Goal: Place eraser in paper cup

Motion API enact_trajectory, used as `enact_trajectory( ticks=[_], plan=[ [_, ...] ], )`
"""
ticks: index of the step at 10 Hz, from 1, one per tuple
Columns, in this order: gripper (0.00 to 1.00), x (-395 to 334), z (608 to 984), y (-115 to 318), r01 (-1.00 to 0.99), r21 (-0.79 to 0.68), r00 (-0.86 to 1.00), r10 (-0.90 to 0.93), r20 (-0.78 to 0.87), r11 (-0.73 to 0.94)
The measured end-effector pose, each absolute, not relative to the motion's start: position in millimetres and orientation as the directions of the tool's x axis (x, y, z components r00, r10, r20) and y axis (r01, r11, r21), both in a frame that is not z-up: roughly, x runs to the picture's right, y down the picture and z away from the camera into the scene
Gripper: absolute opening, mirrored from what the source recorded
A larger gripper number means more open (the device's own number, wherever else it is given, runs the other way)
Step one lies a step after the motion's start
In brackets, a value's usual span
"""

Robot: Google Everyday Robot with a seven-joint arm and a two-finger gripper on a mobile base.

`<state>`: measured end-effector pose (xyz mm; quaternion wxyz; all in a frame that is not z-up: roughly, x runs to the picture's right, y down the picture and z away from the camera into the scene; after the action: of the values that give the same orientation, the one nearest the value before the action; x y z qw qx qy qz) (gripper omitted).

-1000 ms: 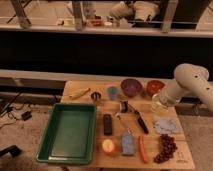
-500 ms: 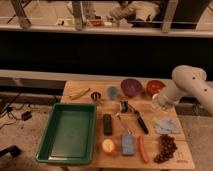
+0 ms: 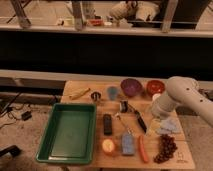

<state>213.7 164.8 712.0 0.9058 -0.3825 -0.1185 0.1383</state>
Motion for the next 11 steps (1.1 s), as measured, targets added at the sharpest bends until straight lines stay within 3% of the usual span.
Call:
enact_trajectory(
  ticks=[5,11],
  plan=[
    [0.8,172.5,729.1,162.5,-0.044,-0.69,0.932,0.278,0.233,0.723],
    [0.8,137.4,757.5,202.9,-0.125,-0.728,0.928,0.339,0.154,0.674]
  ],
)
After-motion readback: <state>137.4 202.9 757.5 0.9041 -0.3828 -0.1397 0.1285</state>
